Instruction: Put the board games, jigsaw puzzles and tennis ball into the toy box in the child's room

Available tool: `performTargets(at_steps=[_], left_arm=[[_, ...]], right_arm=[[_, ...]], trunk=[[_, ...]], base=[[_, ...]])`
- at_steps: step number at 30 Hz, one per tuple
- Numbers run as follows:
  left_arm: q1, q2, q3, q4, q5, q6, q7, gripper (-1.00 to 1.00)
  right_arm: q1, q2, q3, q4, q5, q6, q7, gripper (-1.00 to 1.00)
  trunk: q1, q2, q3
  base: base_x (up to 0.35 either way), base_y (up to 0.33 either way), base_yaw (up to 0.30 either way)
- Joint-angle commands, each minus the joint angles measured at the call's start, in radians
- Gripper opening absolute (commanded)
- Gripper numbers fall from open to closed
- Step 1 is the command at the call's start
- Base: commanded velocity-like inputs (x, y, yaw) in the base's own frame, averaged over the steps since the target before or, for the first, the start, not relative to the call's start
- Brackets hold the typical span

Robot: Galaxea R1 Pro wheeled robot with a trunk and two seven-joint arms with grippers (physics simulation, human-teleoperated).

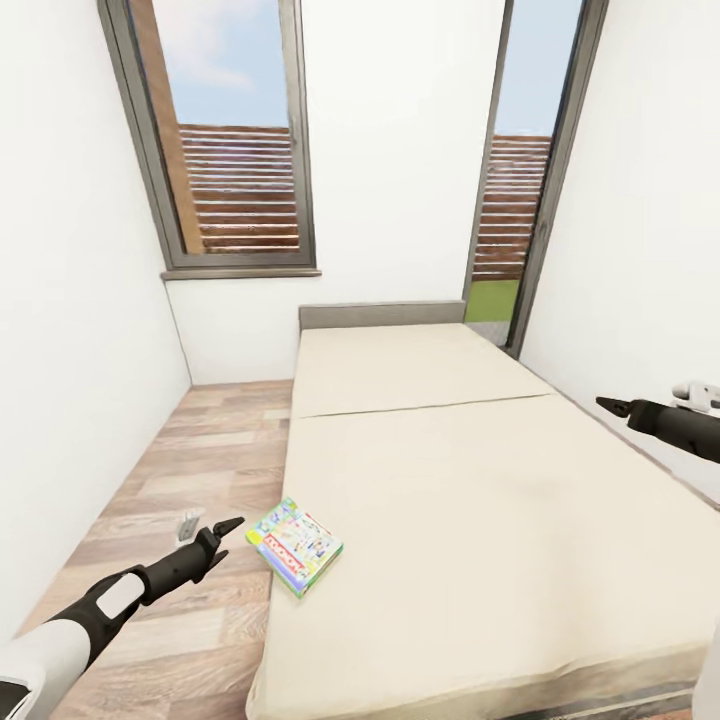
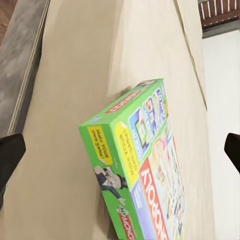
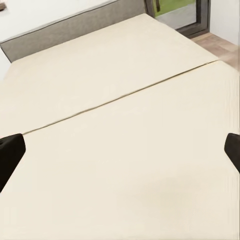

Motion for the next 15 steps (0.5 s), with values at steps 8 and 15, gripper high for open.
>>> performTargets(at_steps=[8, 15], left_arm=[[-0.001, 0.000, -0.008, 0.000, 0.003, 0.008, 0.001, 1.00], [-0.001, 0.002, -0.013, 0.000, -0.004, 0.014, 0.007, 1.00]], right_arm=[[-0.001, 0.000, 0.000, -0.008, 0.008, 0.004, 0.008, 1.00], [0.000, 0.000, 0.000, -0.012, 0.008, 0.005, 0.009, 1.00]], trunk=[[0.000, 0.000, -0.001], [0.000, 0.000, -0.001]], base=[[0.000, 0.000, -0.049], [0.000, 0.000, -0.006]])
